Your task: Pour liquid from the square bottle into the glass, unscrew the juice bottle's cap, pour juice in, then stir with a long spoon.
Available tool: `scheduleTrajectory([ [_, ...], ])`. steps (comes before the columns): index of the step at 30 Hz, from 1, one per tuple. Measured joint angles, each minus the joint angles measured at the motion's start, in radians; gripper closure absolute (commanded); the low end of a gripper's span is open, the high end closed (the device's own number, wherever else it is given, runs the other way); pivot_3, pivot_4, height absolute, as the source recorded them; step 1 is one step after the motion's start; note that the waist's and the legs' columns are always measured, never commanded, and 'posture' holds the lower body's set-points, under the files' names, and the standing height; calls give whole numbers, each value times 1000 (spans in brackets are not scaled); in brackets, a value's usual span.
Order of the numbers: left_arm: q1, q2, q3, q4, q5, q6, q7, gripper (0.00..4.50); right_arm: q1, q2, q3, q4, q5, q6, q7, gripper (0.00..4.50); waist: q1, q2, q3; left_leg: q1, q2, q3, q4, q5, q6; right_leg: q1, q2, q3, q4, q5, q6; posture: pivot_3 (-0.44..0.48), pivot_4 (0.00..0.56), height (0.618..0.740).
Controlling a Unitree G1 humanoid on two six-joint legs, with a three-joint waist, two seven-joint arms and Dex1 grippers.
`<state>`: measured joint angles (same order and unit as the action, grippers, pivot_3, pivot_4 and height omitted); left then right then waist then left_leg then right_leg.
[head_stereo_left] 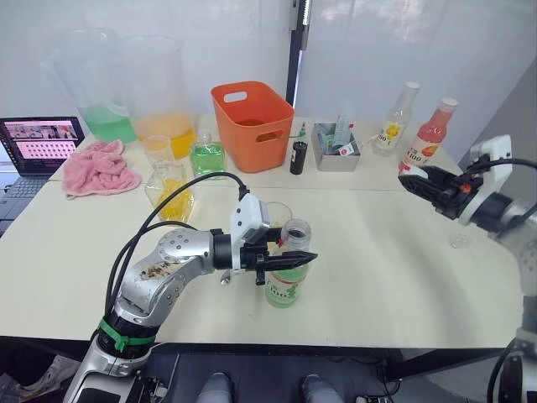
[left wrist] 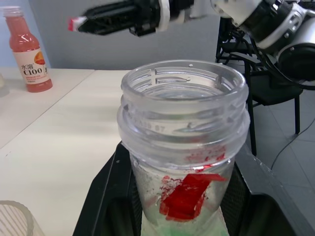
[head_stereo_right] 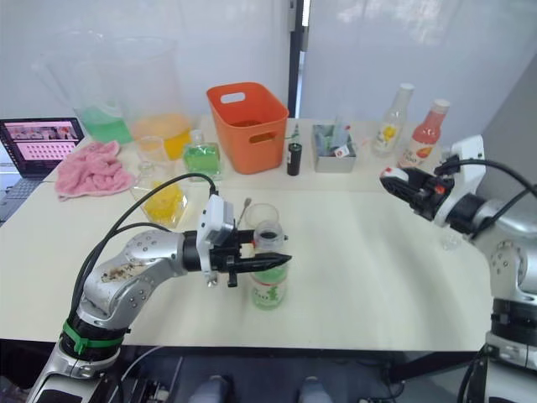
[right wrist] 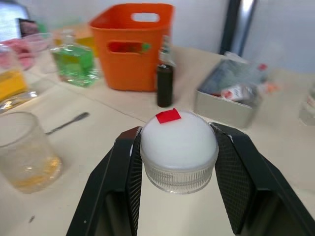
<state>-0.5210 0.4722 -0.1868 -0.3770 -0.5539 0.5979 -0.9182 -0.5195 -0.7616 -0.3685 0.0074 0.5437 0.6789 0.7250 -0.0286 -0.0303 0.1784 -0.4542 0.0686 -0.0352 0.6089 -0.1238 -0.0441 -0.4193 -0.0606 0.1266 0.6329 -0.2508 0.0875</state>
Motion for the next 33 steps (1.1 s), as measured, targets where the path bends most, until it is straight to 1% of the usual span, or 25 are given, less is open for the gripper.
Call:
scheduleTrajectory([
  [2,1,-2,0,-1,0,3,4,2985,18,34,-2,11,-28,-25,-60,2900,-3,0,0,0,0,0,1,0,0,1,0,0,0,0,0,0,150,725],
  [5,7,-4,0,-4,0,3,11,2985,28,111,0,90,-112,-103,-196,2900,-7,0,0,0,0,0,1,1,0,1,0,0,0,1,1,0,150,725],
  [10,15,-3,2,-12,1,3,22,2985,18,175,10,202,-169,-164,-285,2900,-11,1,-1,1,0,0,0,1,0,2,0,0,0,1,1,0,150,725],
  [13,26,-2,4,-24,2,3,34,2985,-6,200,34,310,-226,-238,-337,2900,-14,1,-1,2,-1,0,1,1,0,4,0,0,-1,1,1,0,150,725],
  [16,33,-2,9,-32,2,4,45,2985,-21,222,50,405,-273,-318,-376,2900,-15,1,-1,5,-1,0,0,1,0,7,0,0,-1,1,1,0,150,725],
  [20,48,2,14,-45,1,11,63,2985,-48,241,63,520,-315,-406,-414,2900,-19,1,-1,12,-1,0,-2,0,0,15,0,0,-4,1,1,0,150,725],
  [27,54,15,22,-61,-2,17,75,2985,-101,261,75,686,-335,-507,-431,2900,-32,1,-1,13,-1,-1,-2,1,0,16,0,0,-3,0,1,0,150,725],
  [29,54,21,24,-64,-5,19,76,2985,-113,261,79,727,-337,-528,-428,1870,-35,1,-1,14,-1,-1,-2,1,0,16,0,0,-3,0,1,0,150,725],
  [33,55,27,28,-66,-12,22,77,2985,-114,261,82,776,-339,-548,-419,553,-40,1,-1,14,-1,-1,-2,1,0,16,0,0,-3,0,1,0,150,725],
])
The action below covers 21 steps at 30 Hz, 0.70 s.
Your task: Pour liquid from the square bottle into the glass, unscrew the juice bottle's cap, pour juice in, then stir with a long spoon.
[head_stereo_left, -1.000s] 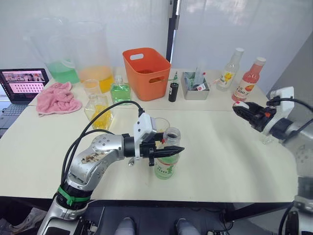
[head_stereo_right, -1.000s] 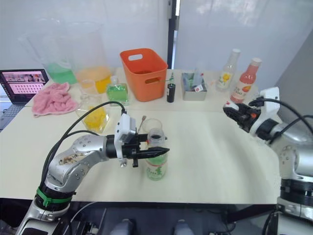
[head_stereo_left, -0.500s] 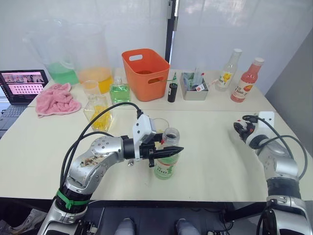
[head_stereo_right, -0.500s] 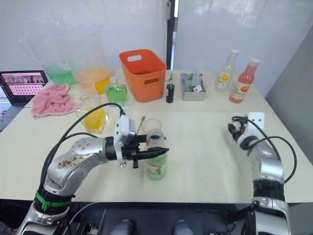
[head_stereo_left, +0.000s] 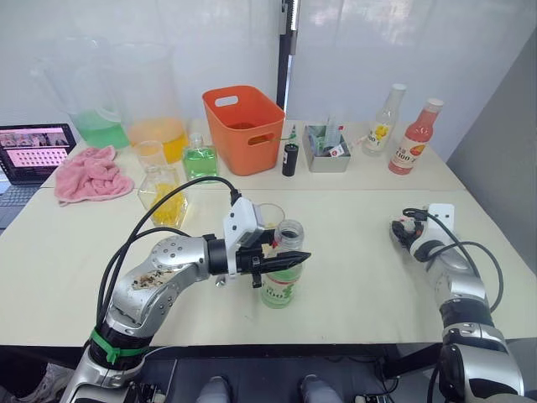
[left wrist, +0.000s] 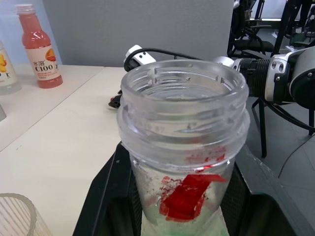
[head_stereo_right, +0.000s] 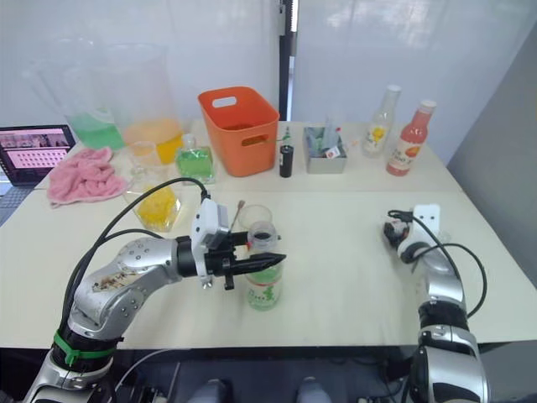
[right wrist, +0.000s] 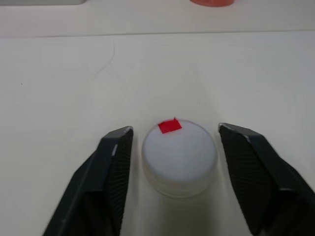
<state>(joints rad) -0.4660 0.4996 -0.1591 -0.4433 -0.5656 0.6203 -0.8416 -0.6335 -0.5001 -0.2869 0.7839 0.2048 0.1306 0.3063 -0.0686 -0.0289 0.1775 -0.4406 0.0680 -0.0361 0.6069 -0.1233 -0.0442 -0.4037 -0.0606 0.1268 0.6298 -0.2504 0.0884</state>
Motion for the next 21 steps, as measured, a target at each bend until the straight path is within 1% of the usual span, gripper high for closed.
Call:
scheduleTrajectory([
  [1,0,2,1,0,-1,0,0,2985,0,0,0,1,1,-2,5,168,-1,0,0,0,0,0,0,0,0,0,0,0,0,0,0,0,150,725],
  [2,0,4,2,0,-3,1,0,2985,0,0,0,1,3,-8,12,37,-1,0,0,0,0,0,0,0,0,0,0,0,0,0,0,0,150,725],
  [7,1,6,3,1,-8,1,0,2985,0,0,-2,-18,16,-33,62,37,-1,0,0,0,0,0,0,0,0,0,0,0,0,0,0,0,150,725],
  [12,6,5,6,1,-8,-4,1,2985,1,-8,3,-139,47,-35,148,37,-1,0,0,0,0,0,0,0,0,0,0,0,0,0,0,0,150,725],
  [17,29,1,20,-3,-14,-14,8,2985,6,-64,27,-238,62,-19,291,37,0,0,0,0,0,0,0,0,0,0,0,0,0,0,0,0,150,725],
  [21,55,9,30,-17,-13,-35,11,2985,39,-125,71,-367,135,87,490,37,-2,0,0,0,0,0,-1,0,0,0,0,0,0,0,0,0,150,725],
])
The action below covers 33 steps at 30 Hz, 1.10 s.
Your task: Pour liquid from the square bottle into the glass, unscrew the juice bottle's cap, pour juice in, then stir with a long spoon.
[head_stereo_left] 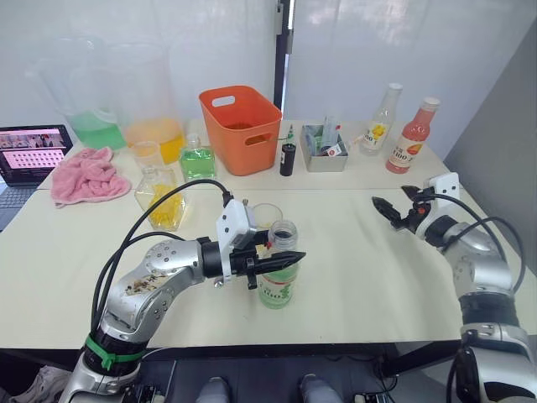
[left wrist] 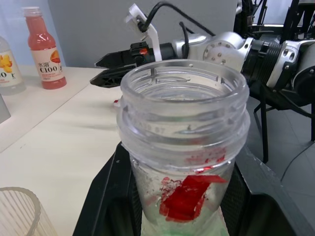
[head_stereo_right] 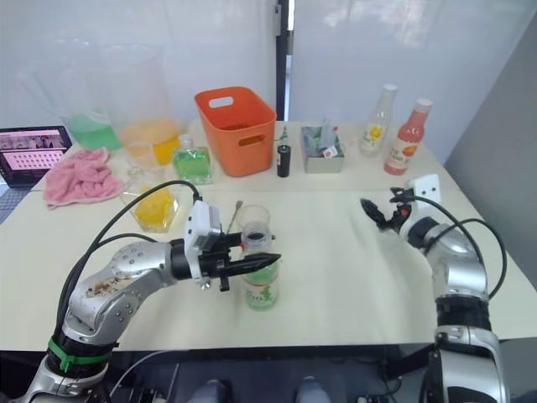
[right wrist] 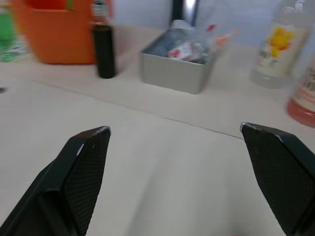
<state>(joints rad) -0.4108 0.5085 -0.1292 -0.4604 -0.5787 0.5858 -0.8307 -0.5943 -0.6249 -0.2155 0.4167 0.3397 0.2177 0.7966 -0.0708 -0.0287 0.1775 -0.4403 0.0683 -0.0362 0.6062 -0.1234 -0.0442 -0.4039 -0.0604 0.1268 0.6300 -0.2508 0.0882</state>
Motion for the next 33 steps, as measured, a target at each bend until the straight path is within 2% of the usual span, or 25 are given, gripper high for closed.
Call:
scheduleTrajectory([
  [7,67,28,81,-59,-65,43,52,2985,26,-39,44,-166,109,224,170,37,-4,0,0,0,0,0,0,0,0,-2,0,0,2,-1,-2,0,150,725],
  [11,91,117,204,-111,-189,166,98,2985,31,-74,54,-284,196,370,244,37,-2,0,2,0,0,0,-1,0,0,-2,0,0,2,-2,-2,0,150,725],
  [15,69,201,352,-136,-316,260,168,2985,21,-73,72,-347,235,438,268,37,3,-2,4,-1,0,0,1,0,0,-2,0,0,2,-6,-8,0,150,725],
  [19,15,273,435,-130,-367,303,225,2985,10,-61,84,-392,269,474,263,37,11,-3,5,-1,0,0,1,0,0,-2,0,0,1,-6,-8,0,150,725],
  [22,-4,328,428,-99,-346,312,230,2985,10,-60,85,-437,277,510,249,37,12,-3,5,-2,0,0,0,0,0,-3,0,-1,1,-6,-8,0,150,725],
  [24,-32,334,417,-65,-313,306,235,2985,10,-60,88,-474,295,532,239,37,13,-3,5,-2,0,0,0,0,0,-4,0,-1,1,-6,-9,0,150,725],
  [27,-102,311,372,10,-275,285,232,2985,22,-57,88,-539,301,542,200,37,20,-4,5,-2,0,0,0,0,0,-4,0,-1,1,-6,-9,0,150,725],
  [33,-239,257,266,243,-104,151,208,2985,61,-62,86,-651,330,602,134,37,30,-4,5,-6,0,0,0,0,0,-7,0,-1,1,-5,-8,0,150,725],
])
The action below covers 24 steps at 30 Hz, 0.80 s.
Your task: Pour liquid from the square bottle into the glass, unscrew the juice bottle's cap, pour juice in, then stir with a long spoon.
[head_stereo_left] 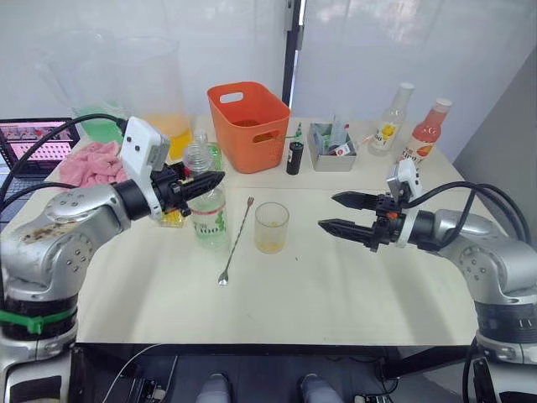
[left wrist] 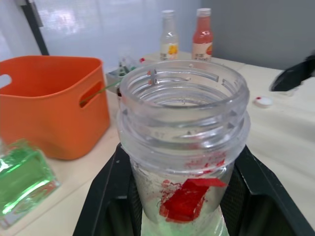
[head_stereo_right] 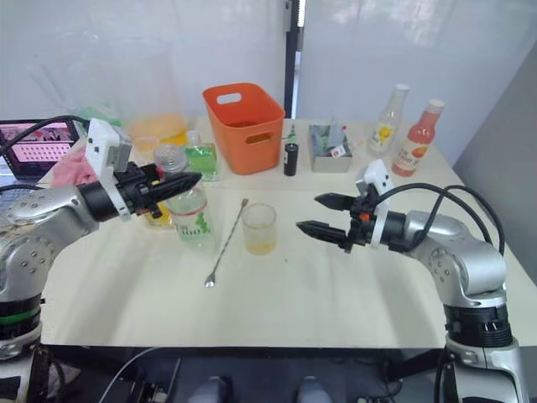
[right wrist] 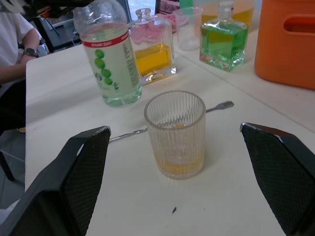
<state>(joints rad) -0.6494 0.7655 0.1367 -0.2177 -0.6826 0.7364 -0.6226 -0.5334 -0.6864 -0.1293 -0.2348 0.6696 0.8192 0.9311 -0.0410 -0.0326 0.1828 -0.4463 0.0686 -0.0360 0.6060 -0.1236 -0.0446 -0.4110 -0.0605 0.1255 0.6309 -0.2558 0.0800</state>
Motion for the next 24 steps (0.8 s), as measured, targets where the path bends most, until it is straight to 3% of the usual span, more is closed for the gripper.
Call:
scheduleTrajectory([
  [6,-98,-69,-106,208,159,-178,-90,2985,54,1,-27,-63,22,25,-72,37,5,0,0,-11,0,0,1,1,-1,-11,0,0,2,7,5,0,150,725],
  [17,-267,-212,-247,591,489,-686,-177,2985,130,1,-96,-155,81,64,-199,37,14,0,0,-12,0,0,1,1,-1,-11,0,0,1,9,4,0,150,725],
  [24,-350,-231,-305,827,692,-950,-116,2985,181,0,-129,-207,125,72,-247,37,18,0,0,-12,0,0,1,1,-1,-11,0,0,1,8,5,0,150,725],
])
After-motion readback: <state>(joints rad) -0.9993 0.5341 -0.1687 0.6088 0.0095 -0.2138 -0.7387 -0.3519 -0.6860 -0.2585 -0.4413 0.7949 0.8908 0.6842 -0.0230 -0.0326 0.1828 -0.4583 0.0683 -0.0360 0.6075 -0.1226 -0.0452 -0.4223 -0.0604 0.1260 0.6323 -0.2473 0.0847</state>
